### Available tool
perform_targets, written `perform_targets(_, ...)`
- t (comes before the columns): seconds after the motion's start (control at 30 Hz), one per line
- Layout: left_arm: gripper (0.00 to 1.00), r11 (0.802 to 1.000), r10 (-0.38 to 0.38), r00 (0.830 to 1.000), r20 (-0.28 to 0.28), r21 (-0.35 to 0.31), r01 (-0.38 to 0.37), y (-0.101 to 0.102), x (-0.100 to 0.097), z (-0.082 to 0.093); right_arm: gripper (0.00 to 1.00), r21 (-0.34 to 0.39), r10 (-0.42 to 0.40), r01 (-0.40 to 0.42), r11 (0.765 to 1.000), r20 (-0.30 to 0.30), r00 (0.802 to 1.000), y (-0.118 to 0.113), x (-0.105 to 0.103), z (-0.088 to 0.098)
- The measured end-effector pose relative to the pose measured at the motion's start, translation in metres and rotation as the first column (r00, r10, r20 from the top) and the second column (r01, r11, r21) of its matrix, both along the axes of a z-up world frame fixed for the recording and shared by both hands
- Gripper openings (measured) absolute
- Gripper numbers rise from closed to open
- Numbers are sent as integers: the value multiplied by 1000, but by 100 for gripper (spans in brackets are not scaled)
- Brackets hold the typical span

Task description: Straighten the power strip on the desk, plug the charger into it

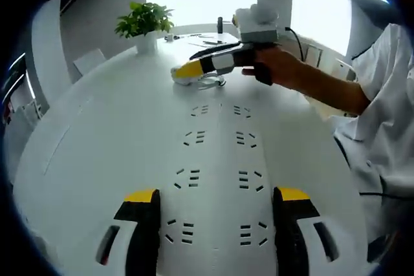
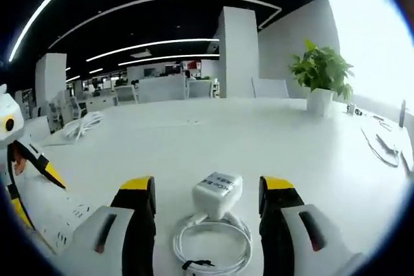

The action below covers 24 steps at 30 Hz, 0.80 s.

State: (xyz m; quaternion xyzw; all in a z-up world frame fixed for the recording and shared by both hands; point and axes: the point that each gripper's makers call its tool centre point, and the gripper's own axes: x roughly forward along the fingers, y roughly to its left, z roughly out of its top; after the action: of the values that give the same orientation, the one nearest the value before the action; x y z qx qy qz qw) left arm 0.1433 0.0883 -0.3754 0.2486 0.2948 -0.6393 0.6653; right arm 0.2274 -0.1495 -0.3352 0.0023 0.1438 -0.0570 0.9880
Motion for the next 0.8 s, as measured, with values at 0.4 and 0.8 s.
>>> perform_targets(0.4, 72, 999, -13, 1000, -3, -43, 13, -2, 0, 2, 49, -71, -75, 72, 995, -39, 996, -8, 21, -14)
perform_targets(0.8, 72, 996, -15, 1000, -4, -85, 15, -3, 1, 3, 42, -103, -82, 75, 992, -59, 995, -7, 16, -20)
